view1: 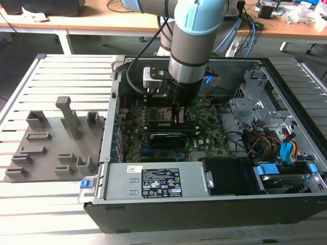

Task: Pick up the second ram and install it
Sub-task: 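Insert the second ram into the second slot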

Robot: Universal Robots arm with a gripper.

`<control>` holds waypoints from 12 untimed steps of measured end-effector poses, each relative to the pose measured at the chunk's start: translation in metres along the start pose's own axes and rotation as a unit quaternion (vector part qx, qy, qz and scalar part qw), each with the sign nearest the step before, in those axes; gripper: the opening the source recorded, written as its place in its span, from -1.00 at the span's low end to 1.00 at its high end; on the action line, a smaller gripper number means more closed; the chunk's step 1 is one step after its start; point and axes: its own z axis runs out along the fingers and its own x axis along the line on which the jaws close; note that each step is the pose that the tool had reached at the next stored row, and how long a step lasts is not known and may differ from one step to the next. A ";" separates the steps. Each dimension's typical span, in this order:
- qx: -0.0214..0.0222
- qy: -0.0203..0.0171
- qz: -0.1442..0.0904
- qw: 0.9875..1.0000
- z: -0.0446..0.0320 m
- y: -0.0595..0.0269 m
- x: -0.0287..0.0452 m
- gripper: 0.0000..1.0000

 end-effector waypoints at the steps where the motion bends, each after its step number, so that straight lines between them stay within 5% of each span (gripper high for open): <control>1: 0.000 0.000 0.001 1.000 0.0003 0.0000 0.0000 -0.73; 12: 0.000 0.000 0.002 1.000 0.0040 0.0007 0.0007 -0.73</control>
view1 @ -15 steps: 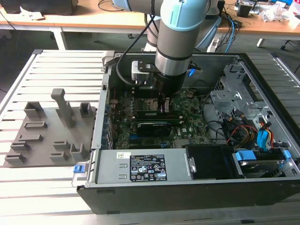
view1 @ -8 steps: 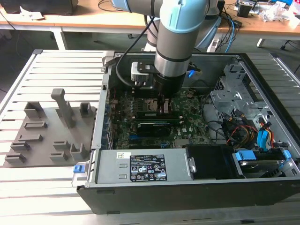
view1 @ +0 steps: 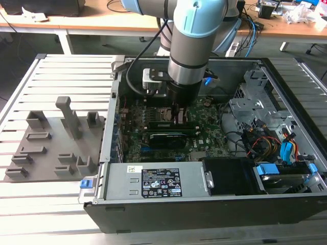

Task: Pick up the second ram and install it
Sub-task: 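Insert the second ram into the second slot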

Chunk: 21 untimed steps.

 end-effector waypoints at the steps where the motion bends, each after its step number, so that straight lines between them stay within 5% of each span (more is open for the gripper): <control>1: 0.000 0.000 0.000 1.000 0.0009 0.0000 0.0001 -0.73; 16: -0.001 0.000 0.000 1.000 0.0079 0.0017 0.0006 -0.73; 17: 0.000 0.000 0.000 1.000 0.0080 0.0014 0.0006 -0.58; 19: 0.000 0.001 0.000 1.000 -0.0022 0.0017 -0.0006 -0.58; 21: 0.000 0.008 0.000 1.000 -0.0264 0.0027 -0.0072 -0.60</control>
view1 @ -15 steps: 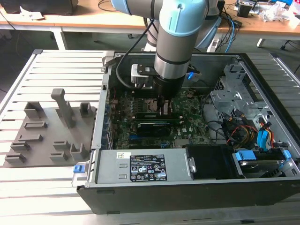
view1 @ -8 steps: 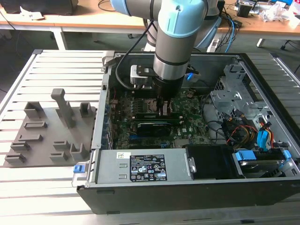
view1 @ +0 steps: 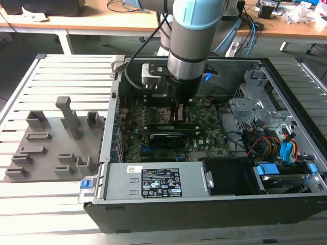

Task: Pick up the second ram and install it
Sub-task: 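Insert the second ram into the second slot, then press down the second ram until it locks into place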

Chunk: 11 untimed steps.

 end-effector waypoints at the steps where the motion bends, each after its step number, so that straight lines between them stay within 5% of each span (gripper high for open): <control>1: 0.000 0.002 0.000 1.000 -0.0094 0.0004 -0.0022 -0.74; 9: 0.000 0.002 0.000 1.000 -0.0124 0.0000 -0.0025 -0.79; 11: -0.001 0.003 0.000 1.000 -0.0117 -0.0101 -0.0030 -0.79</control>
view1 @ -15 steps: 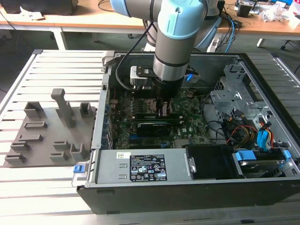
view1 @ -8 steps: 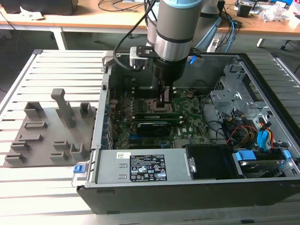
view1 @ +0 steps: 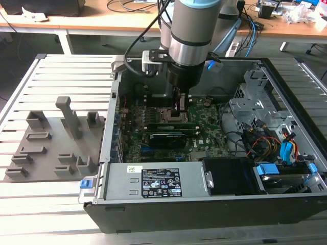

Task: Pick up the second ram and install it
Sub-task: 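Press down the second ram until it locks into place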

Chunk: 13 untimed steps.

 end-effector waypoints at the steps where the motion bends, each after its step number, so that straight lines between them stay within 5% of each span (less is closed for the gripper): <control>1: -0.001 0.000 0.000 1.000 0.0007 -0.0112 -0.0005 -0.79; 2: -0.003 0.000 0.000 1.000 0.0018 -0.0247 -0.0010 -0.79; 5: -0.006 0.000 0.000 1.000 0.0049 -0.0390 -0.0015 -0.79; 13: -0.007 0.000 0.000 1.000 0.0287 -0.0458 -0.0008 -0.79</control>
